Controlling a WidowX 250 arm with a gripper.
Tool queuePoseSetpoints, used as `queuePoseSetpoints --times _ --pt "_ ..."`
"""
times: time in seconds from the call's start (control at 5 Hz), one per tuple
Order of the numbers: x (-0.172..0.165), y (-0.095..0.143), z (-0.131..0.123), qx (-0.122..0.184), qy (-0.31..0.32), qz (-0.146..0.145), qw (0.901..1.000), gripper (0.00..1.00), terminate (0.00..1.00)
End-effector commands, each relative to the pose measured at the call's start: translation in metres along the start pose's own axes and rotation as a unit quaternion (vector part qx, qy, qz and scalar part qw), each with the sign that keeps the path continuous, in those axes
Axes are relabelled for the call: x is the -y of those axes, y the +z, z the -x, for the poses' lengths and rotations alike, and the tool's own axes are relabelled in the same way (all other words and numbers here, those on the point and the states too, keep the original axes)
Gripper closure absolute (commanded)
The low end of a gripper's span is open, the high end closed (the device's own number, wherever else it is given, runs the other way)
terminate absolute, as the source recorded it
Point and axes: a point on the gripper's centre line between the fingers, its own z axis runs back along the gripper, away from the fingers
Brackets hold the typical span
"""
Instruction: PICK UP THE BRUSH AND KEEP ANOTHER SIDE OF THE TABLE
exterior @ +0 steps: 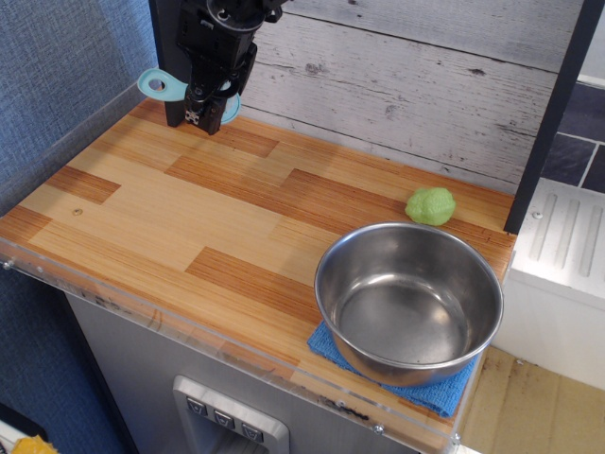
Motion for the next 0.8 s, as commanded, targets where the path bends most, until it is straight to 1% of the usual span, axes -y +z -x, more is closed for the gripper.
queuePoseSetpoints --times 0.0,0.2,0.4,0.6 --pt "-0.025 0.052 0.030 -0.005 -0.030 0.056 0.9980 1.00 0.00" --pt "-0.040 0.055 0.052 -0.017 -0.051 0.051 0.9972 1.00 0.00" --pt "-0.049 0.053 0.067 -0.020 -0.069 0.048 0.9963 1.00 0.00" --pt "-0.060 0.048 0.072 -0.013 -0.076 0.036 0.9964 1.00 0.00"
